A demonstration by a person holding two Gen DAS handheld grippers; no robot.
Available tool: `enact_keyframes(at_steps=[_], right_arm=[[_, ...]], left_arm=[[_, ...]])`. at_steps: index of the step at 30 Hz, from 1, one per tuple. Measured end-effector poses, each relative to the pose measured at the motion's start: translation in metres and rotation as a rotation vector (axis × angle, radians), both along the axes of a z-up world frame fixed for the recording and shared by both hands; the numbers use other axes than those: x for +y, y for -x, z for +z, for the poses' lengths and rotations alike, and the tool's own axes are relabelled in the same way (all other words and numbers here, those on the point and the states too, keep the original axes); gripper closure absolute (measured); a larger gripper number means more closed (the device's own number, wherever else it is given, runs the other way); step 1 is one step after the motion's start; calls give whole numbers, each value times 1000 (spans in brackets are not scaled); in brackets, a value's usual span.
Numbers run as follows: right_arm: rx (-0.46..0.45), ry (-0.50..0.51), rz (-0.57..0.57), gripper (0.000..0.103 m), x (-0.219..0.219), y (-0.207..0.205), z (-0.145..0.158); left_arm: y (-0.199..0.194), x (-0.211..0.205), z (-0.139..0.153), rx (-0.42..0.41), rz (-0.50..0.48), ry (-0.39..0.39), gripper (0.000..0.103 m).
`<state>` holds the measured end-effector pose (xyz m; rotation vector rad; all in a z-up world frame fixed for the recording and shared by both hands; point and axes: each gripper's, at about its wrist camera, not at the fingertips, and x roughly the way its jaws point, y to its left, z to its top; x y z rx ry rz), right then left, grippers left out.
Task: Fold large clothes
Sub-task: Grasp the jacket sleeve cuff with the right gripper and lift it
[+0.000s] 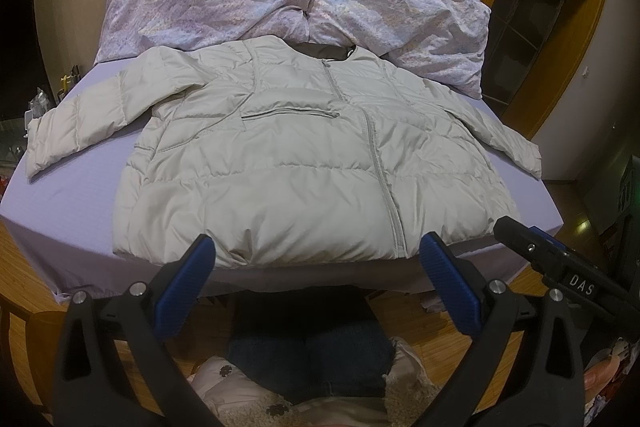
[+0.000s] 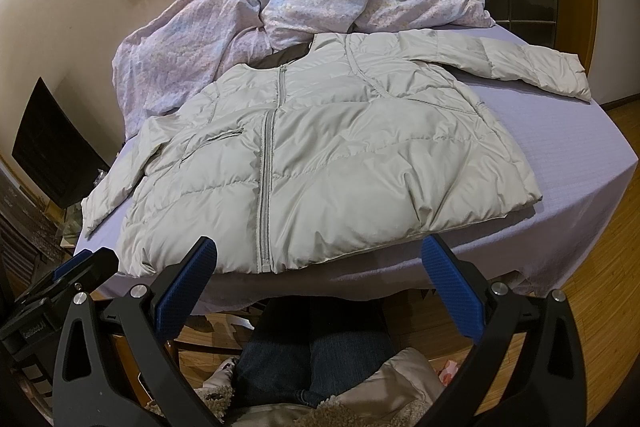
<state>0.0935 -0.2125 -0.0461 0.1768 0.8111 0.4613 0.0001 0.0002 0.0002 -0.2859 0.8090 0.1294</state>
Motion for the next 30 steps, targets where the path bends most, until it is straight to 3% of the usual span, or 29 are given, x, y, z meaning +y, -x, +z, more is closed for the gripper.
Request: enact_keyframes(at_steps=[8,13,19,25,30], right_arm=[[0,-46,-35,1,-8,-15,-7],[13,-186,-79,1,-38,-58,-28],[93,-221,-271,1,-94,-123,-43],[177,-393,-516,1,-180,-190,-66],[268,-552,-646,18,-228,-234,-96]], left_arm=[[-14,12,-9,12,22,-30,2],[-34,30,-15,28,45,-40,2],[-58,69,-23,36,84,1,2],[-82,105,-28,47,135,8,2],[-100,124,-34,49,171,-19,2]])
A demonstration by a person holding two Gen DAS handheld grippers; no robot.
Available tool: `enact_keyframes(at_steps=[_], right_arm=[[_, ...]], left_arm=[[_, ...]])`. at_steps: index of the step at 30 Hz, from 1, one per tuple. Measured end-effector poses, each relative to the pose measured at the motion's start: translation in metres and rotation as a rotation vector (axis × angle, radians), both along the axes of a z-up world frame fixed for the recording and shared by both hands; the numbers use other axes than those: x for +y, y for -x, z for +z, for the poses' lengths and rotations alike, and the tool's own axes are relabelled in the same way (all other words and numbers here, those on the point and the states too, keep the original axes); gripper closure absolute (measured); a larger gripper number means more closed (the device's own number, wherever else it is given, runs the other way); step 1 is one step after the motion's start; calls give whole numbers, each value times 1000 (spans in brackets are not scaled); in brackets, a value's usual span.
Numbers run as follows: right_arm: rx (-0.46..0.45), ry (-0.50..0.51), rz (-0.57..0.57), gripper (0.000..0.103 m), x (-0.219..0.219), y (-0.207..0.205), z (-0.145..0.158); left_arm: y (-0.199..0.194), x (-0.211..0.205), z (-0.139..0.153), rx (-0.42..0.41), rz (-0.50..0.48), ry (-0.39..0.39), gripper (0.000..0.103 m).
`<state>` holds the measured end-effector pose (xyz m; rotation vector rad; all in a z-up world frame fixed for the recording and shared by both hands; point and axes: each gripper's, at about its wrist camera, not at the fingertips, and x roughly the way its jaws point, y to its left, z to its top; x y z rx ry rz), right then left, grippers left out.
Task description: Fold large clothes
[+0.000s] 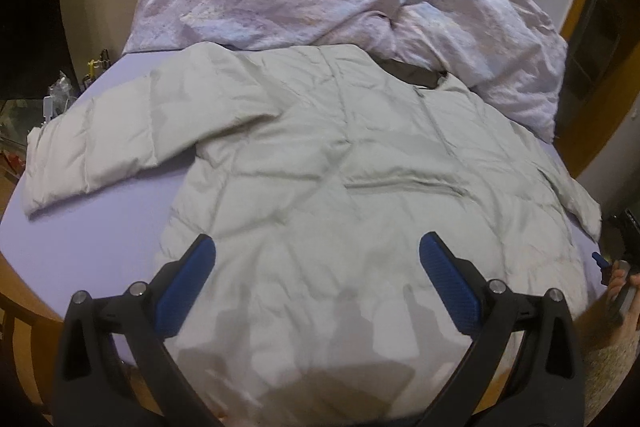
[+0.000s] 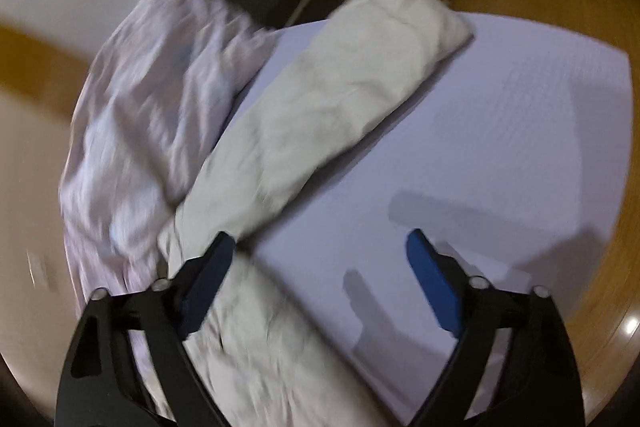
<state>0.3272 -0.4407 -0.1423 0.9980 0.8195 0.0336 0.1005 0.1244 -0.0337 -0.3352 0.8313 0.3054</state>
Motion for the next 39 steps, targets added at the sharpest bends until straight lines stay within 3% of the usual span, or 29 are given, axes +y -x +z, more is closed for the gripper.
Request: enact_keyframes(at_steps=[6,14,17,20,23,26,32,39], right_arm=[[39,-113,-126,39,-31,-35,-30],[18,-98,-283,56,-53,-66,-36],[59,-35,-311,84,-56,-73,-36],[62,37,-303,93,-53,-78,-29],[13,152,-293,95,-43,-80,-4],[-84,258,-241,96,-21,-85,35],[-293,402,-48,96,57,-96,108],[-497,437,279,96,192,-99,159]], left_arm=[[-17,23,-6,30,81,-56,2],[-21,59,-16,50,175,-58,2],[-17,72,-20,52,208,-72,2],[-12,86,-23,45,239,-75,2],[-4,97,-23,14,265,-73,2],[7,110,-23,-35,291,-59,2],[16,133,-30,-21,351,-32,2],[33,153,-34,-44,397,33,2]])
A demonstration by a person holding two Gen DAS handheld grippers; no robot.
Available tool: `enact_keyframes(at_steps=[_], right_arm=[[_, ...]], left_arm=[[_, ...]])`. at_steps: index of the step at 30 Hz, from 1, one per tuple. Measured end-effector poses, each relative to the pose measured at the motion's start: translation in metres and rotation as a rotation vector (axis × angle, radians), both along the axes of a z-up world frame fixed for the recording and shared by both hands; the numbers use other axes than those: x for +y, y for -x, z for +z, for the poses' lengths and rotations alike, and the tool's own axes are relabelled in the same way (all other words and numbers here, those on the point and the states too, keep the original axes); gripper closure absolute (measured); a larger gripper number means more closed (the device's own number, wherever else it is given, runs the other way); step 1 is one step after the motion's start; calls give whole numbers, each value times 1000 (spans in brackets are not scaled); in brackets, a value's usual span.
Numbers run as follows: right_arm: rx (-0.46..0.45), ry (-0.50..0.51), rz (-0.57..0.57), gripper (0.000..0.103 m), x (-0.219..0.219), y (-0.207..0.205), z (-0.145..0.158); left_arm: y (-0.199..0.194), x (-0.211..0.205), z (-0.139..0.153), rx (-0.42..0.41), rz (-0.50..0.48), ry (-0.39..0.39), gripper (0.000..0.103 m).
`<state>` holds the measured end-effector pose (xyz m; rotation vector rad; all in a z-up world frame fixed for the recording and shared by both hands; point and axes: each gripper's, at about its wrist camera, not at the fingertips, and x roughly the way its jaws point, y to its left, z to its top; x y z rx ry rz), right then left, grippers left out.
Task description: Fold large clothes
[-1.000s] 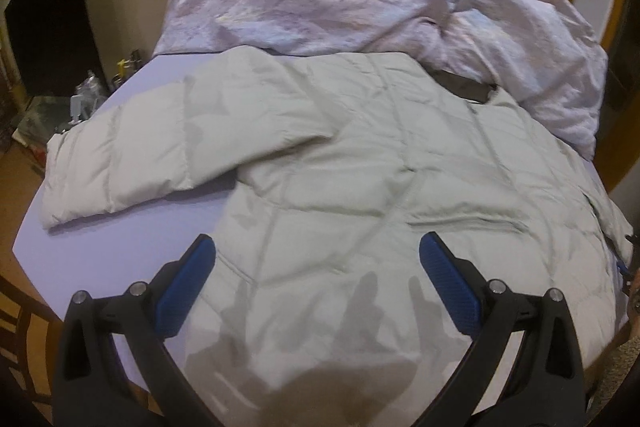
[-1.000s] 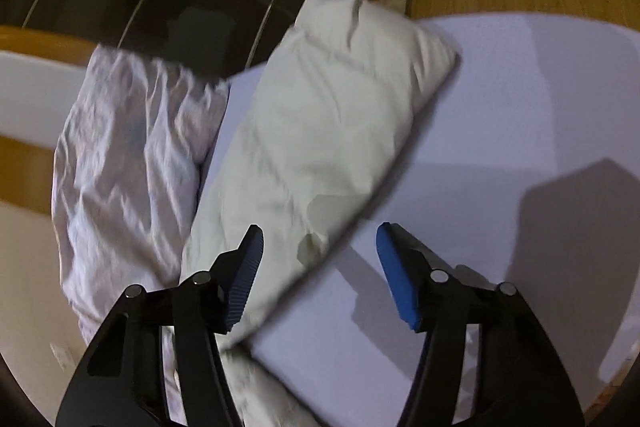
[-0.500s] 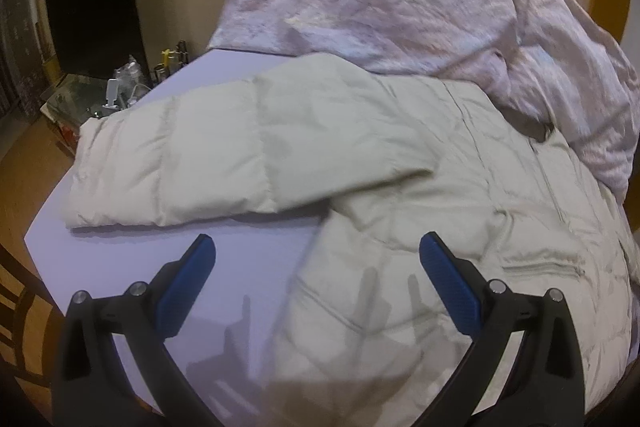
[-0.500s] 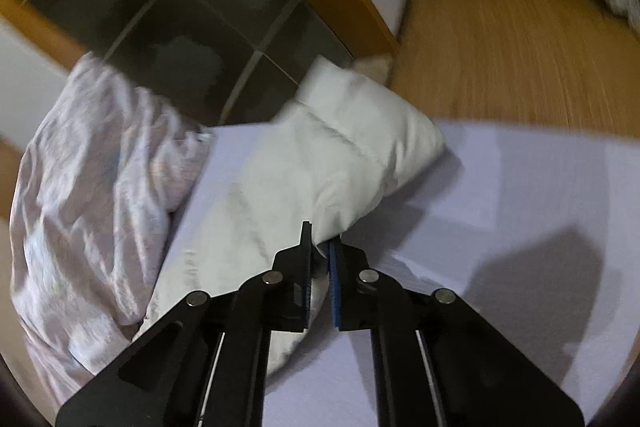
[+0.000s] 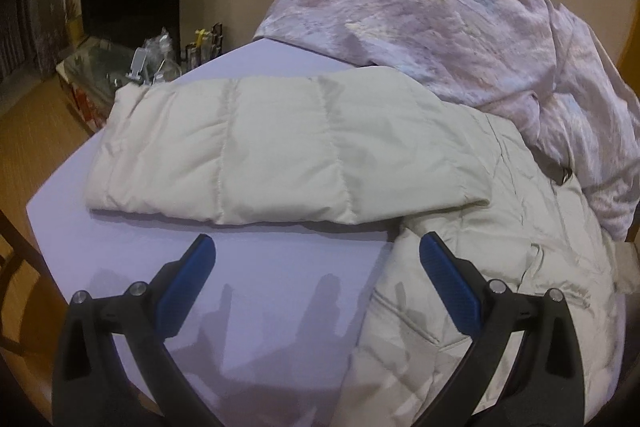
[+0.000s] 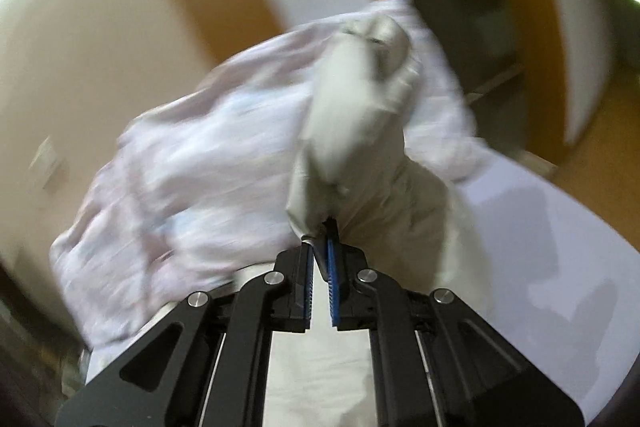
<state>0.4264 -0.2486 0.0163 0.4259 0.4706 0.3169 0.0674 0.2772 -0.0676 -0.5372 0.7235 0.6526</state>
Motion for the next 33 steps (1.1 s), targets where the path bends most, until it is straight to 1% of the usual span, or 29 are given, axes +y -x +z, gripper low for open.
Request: enact_keyframes(at_steps=[1,4,7,9,11,15,17,19,20,21,22,23,24,25,26,27,29,30,32,33], right_arm=[[-18,18,60,96,25,2,6],[-37,56,175,96,76,10,9],[-13,108,278,96,131,9,0],[21,146,313,96,159,7,-17],[75,183,350,96,182,2,-41],[164,269,398,96,228,9,-83],[184,323,411,96,241,13,-98],[195,419,424,95,256,19,-112],[203,470,433,92,259,20,-120],[213,532,443,91,264,24,-125],[228,623,467,83,273,29,-134],[238,674,490,64,278,33,-139],[238,699,516,54,280,38,-142],[213,714,546,46,282,48,-140],[189,722,558,46,282,54,-137],[149,708,569,46,281,62,-128],[95,621,570,50,272,68,-110],[82,573,547,51,266,66,-101],[86,504,490,54,257,53,-91],[110,479,453,54,254,43,-90]], left_arm=[[2,3,-1,-5,6,10,2],[10,10,-2,-18,22,32,2],[17,15,-4,-26,36,45,2],[21,17,-5,-32,44,52,2],[25,20,-6,-37,50,58,2],[30,25,-9,-38,60,67,2],[32,27,-10,-39,63,74,6],[34,29,-12,-42,66,87,6],[35,30,-13,-45,67,93,6],[36,31,-14,-47,66,95,6],[36,31,-14,-48,66,95,6],[37,31,-14,-48,66,95,6],[37,32,-15,-44,68,95,6],[37,32,-14,-44,69,97,6],[38,32,-15,-49,68,100,6],[40,33,-15,-53,69,101,6],[42,33,-15,-50,73,96,5],[43,34,-15,-49,76,98,5],[45,35,-16,-50,80,107,5],[45,36,-17,-49,83,115,5]])
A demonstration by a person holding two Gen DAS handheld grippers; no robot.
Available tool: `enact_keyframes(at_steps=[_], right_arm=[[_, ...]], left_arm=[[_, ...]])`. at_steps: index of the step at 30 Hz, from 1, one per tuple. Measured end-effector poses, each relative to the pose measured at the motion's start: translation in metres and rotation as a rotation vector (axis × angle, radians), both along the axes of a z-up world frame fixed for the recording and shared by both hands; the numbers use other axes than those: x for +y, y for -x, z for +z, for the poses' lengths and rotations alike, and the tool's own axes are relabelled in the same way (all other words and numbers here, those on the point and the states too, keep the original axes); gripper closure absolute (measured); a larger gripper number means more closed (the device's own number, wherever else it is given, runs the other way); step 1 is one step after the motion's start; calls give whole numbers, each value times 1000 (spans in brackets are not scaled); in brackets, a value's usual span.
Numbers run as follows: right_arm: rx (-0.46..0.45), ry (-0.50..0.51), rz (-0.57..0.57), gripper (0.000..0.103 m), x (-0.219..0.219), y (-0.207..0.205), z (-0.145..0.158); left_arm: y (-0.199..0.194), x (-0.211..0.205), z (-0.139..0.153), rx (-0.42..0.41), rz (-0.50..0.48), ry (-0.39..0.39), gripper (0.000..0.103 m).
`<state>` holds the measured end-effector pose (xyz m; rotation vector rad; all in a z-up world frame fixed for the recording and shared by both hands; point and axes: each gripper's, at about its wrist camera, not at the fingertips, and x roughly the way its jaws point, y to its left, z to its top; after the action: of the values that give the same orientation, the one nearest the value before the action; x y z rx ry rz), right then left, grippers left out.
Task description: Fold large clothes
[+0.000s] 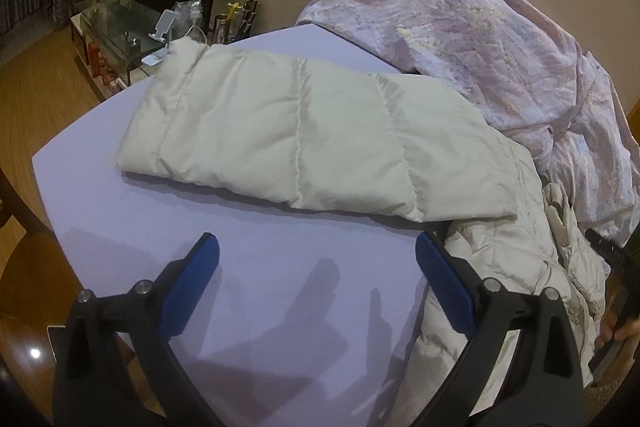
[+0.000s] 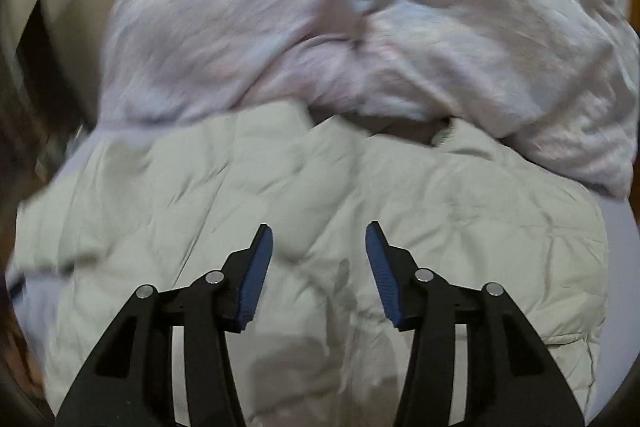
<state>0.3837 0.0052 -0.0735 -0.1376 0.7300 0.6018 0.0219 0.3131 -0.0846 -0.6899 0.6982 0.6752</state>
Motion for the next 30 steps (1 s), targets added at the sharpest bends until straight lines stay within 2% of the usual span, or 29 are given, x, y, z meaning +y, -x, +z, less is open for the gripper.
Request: enact_keyframes(at_steps=[3,7,10,14,18,24,27,28,29,30], right_arm=[[90,-7,-62,55,3,-30,-11],[211,105,-45,54,32,-52,-53],[154,143,-50,54,43,-46,-56],[158,102,-42,54,38,-44,-57],[138,80,-42,54,37,-41,-59],[138,47,-35,54,30,-40,-61],[134,34,-34,54,26,-38,-62],[134,30,-34,54,26,-38,-62],[133,26,-33,54,26,-38,-62],[133,22,-33,54,26,-38,-63]], left_arm=[[2,4,-3,-1,18,27,5],[8,11,-8,-22,52,75,5],[13,18,-11,-41,89,105,6],[20,32,-12,-85,158,141,7],[31,50,-14,-165,244,205,16],[52,84,-21,-290,395,300,39],[58,97,-26,-321,432,334,61],[58,102,-30,-318,441,349,76],[58,106,-34,-320,441,364,84],[58,108,-35,-324,438,370,86]])
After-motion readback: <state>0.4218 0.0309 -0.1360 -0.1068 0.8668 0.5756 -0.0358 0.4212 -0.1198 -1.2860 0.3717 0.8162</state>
